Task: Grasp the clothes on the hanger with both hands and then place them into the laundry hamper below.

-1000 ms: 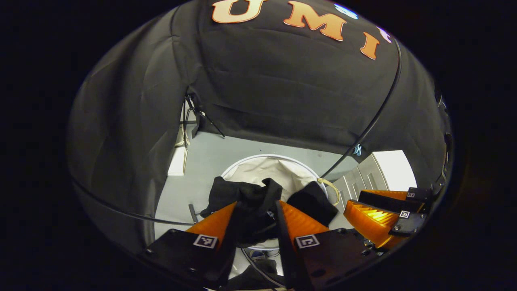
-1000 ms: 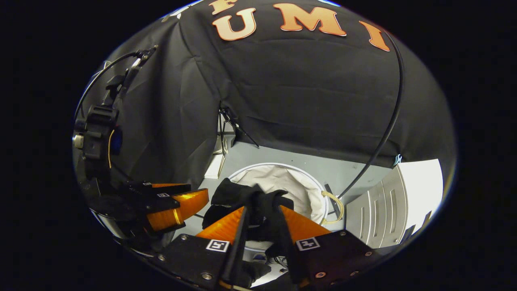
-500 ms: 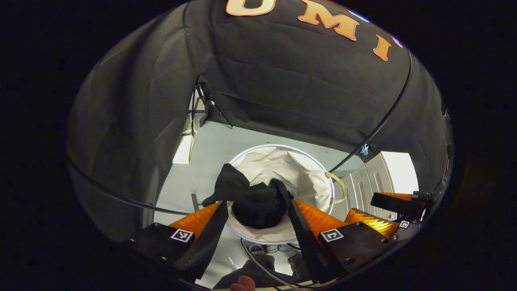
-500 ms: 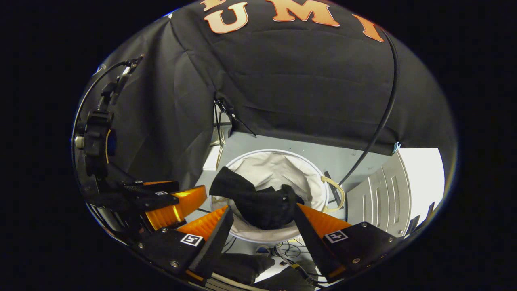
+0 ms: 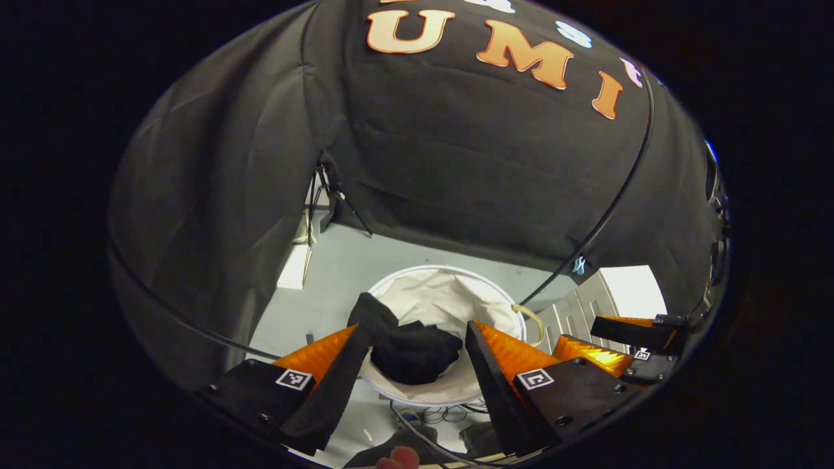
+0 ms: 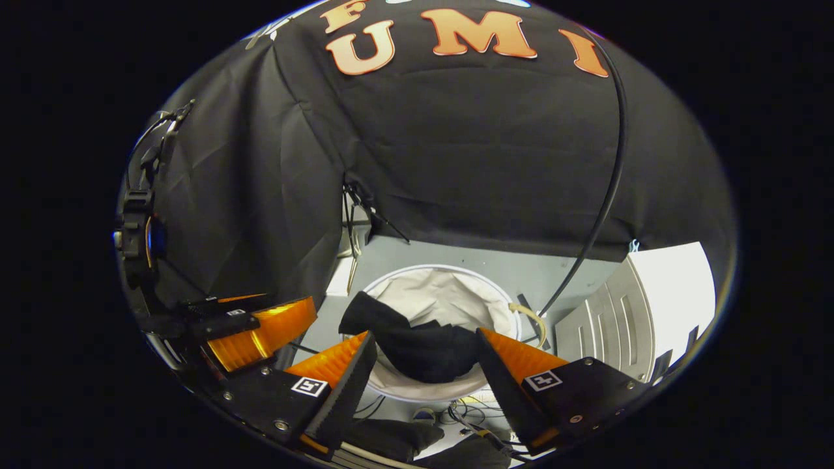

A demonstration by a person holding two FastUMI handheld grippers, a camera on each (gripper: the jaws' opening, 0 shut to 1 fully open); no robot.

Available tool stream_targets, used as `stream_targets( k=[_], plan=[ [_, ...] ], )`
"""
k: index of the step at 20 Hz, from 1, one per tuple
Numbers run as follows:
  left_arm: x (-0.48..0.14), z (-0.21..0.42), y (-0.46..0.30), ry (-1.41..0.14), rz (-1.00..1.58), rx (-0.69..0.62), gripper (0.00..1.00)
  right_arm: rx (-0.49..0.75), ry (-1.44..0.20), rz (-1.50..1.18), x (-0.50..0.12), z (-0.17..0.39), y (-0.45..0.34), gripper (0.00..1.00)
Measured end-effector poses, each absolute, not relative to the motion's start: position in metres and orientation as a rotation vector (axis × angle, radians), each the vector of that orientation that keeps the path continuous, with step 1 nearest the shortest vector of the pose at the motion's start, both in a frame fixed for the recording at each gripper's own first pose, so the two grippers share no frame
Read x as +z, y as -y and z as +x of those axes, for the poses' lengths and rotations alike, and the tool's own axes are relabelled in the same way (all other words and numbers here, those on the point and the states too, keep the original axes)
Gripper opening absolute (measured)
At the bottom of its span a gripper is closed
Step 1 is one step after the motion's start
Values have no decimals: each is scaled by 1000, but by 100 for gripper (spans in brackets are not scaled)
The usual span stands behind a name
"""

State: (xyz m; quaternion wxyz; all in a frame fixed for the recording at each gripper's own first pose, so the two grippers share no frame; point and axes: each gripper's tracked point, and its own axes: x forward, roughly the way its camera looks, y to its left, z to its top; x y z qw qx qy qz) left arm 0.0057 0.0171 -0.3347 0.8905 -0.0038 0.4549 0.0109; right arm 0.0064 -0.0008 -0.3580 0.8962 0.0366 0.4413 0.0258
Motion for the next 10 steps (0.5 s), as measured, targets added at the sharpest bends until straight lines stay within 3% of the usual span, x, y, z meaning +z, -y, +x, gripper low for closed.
stream_targets(
  k=[10],
  plan=[
    [-181, 57, -11, -596, -31, 4, 100, 43, -556, 32, -202, 49, 3, 94]
  ],
)
